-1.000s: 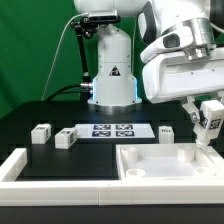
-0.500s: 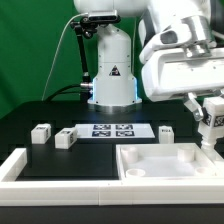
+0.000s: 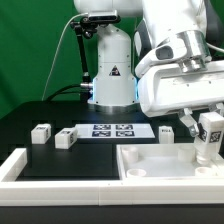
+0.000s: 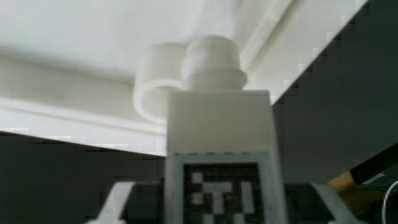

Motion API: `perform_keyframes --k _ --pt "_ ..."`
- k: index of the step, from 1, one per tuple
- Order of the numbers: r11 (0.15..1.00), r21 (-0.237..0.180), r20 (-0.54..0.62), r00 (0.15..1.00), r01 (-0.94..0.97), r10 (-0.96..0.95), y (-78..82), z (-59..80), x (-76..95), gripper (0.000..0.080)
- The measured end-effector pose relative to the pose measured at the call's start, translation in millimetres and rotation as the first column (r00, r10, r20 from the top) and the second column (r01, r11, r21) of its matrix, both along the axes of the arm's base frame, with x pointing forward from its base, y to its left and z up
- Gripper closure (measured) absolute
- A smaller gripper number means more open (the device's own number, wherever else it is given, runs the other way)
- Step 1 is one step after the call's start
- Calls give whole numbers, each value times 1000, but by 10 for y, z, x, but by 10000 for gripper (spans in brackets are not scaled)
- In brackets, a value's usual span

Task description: Assemble one leg

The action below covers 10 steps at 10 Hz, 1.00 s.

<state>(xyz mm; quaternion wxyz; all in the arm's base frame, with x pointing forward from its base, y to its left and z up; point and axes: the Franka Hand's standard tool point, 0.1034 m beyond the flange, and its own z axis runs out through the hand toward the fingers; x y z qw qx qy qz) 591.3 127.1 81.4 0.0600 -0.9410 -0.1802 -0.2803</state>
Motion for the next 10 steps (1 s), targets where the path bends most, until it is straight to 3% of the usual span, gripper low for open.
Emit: perform_keyframes --k 6,10 --pt "1000 -2 17 1000 0 0 16 172 145 509" --pt "1000 -6 45 999 -1 1 -97 -46 270 509"
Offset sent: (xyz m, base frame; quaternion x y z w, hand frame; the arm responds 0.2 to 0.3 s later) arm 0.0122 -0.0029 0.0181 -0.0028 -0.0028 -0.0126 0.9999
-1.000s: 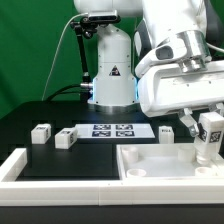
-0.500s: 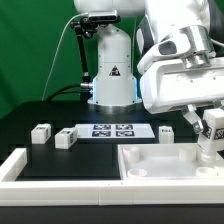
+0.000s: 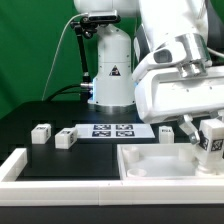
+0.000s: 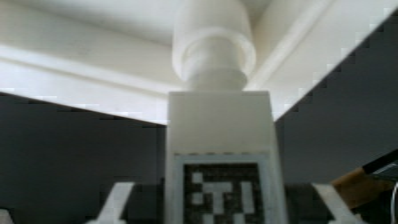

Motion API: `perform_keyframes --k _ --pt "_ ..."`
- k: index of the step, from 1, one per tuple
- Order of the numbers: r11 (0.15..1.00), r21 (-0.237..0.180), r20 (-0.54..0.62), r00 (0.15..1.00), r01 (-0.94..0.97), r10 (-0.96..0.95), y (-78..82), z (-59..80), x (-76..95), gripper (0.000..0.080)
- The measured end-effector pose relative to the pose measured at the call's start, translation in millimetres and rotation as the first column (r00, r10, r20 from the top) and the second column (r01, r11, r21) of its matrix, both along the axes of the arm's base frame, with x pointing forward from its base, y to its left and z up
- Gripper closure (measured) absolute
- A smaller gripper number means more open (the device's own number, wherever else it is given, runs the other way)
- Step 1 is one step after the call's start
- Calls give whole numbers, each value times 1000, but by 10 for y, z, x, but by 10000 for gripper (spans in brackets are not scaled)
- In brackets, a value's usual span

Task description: Assemble one leg

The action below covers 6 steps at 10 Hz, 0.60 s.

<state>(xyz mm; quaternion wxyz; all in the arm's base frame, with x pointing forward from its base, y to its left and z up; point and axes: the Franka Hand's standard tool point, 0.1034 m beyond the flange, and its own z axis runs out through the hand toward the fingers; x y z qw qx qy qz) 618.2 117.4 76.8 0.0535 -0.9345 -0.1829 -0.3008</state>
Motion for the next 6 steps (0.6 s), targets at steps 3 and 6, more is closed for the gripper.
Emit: perform_keyframes --k 3,6 --pt "1000 0 -3 1000 -2 2 10 6 -4 509" --pt "1000 4 7 1000 10 -10 -27 -123 -83 509"
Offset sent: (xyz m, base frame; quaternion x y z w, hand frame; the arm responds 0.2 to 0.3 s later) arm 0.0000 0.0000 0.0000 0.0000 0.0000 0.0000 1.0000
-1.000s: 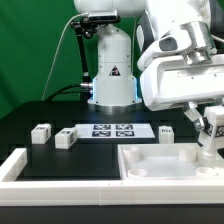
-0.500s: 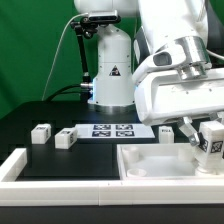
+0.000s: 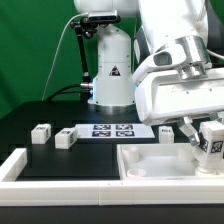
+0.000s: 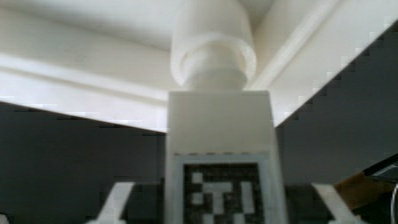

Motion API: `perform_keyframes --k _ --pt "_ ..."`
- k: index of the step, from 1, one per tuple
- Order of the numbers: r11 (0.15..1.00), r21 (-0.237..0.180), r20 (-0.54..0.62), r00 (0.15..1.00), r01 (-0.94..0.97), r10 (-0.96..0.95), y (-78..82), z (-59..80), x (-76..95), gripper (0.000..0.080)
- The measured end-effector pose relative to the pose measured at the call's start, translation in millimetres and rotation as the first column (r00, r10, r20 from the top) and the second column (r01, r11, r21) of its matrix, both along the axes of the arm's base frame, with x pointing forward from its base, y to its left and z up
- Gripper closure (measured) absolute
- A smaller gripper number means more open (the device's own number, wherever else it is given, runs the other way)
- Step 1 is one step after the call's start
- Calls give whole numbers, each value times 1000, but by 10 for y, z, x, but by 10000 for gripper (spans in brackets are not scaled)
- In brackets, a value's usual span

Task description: Assemble one leg

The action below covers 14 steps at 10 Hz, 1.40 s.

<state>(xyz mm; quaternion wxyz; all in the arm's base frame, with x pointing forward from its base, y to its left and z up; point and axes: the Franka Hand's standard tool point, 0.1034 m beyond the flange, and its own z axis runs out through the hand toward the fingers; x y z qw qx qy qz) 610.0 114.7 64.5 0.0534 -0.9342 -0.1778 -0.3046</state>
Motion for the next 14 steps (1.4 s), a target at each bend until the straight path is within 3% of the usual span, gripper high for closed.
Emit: perform_keyframes --k 5,6,7,9,13,14 --pt "1000 -3 -44 999 -6 6 -3 -73 -44 509" --pt "1000 -3 -44 999 -6 6 -3 -74 -45 323" --pt "1000 -3 -45 999 -6 6 -2 -78 -47 204" --pt "1000 -3 -46 999 -6 6 -2 -81 -48 161" --pt "1000 -3 -48 999 -7 7 -1 -83 -49 150" --pt "1000 -6 -61 998 -10 9 5 -24 -35 150"
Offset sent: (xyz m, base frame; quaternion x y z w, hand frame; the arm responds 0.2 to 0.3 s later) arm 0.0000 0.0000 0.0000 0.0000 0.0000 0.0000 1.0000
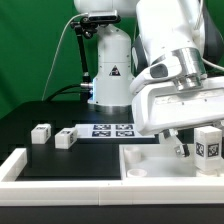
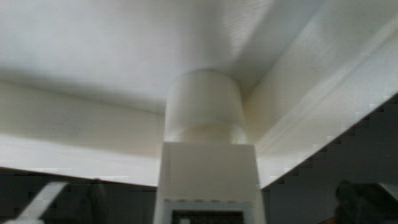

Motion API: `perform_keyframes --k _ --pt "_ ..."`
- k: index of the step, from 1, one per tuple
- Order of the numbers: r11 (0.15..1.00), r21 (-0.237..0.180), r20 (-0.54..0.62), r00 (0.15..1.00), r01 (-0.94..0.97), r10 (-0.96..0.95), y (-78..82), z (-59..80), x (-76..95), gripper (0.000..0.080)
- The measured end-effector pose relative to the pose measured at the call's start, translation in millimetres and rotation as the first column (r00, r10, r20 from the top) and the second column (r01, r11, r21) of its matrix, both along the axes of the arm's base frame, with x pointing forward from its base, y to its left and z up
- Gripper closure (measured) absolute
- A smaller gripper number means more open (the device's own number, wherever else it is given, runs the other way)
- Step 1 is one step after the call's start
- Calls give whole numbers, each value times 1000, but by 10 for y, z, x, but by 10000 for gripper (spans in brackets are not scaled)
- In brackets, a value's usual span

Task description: Assemble one leg

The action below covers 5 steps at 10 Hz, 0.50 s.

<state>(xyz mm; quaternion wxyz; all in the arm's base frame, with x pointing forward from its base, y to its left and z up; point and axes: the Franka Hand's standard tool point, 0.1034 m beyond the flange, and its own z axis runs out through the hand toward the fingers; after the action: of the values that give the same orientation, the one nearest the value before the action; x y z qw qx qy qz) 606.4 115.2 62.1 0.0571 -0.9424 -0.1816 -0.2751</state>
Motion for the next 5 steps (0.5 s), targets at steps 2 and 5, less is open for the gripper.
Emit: perform_keyframes --k 2,5 --pt "1000 -8 4 1000 -7 7 -2 169 62 150" --pt "1000 -16 -37 999 -22 21 10 261 120 150"
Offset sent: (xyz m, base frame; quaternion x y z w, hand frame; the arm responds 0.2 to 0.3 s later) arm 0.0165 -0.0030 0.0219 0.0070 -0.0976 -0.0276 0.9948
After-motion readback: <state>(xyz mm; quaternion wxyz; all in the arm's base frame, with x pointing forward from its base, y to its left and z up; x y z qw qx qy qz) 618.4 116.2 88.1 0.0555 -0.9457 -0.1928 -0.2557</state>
